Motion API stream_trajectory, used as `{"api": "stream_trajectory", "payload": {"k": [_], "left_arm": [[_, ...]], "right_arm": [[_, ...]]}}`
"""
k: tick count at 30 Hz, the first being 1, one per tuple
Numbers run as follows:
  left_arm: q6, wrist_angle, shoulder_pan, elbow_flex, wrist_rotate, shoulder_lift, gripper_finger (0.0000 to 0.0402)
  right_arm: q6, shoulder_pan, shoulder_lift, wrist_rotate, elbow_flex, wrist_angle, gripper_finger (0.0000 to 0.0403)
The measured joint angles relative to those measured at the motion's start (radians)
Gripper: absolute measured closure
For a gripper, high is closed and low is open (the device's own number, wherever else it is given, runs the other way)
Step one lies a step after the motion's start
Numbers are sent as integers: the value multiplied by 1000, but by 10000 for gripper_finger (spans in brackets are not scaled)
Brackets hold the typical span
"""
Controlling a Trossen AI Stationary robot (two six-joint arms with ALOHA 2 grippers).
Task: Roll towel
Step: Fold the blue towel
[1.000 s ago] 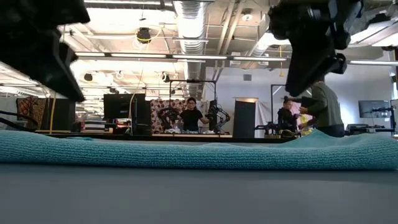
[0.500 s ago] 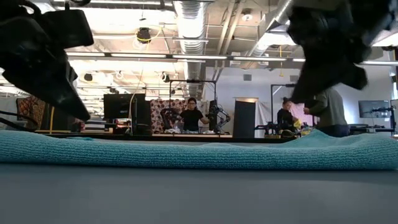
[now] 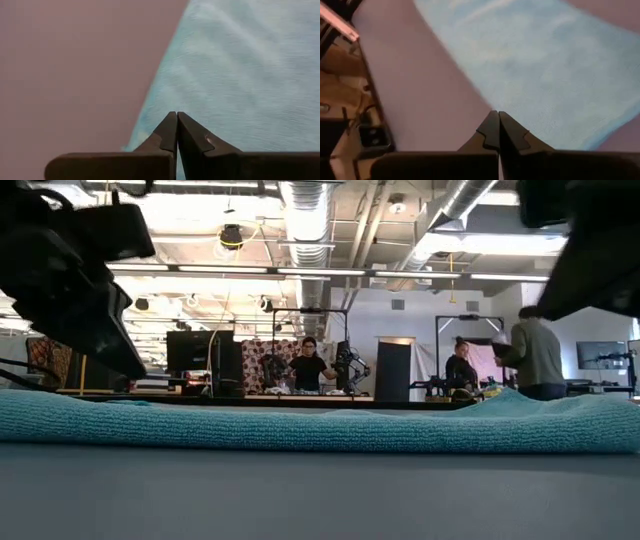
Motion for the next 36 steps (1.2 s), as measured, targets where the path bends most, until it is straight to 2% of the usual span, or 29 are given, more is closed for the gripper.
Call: {"api": "stream_trajectory", "payload": {"k": [4,8,13,20,26,30,33,36], "left_arm": [[69,42,-3,0,18,0,401],[70,23,20,0,34,1,401],[1,11,26,-26,48,2,401],[-169,49,-17,-123,63,2,401],[-236,43,-34,-143,22,2,401],[-285,3,-38,-143,-52,-11,401],[-279,3,-40,-143,-96,-35,401],[-229,4,-40,-143,-92,-64,401]], "right_arm": [[34,21,2,32,0,-7,386],[38,20,50,35,0,16,386],[62,23,159,24,8,58,386],[71,23,234,5,30,55,386],[71,23,271,-29,33,56,386],[88,21,289,-36,35,63,386],[94,21,290,-35,35,62,386],[94,20,290,-35,35,61,386]]}}
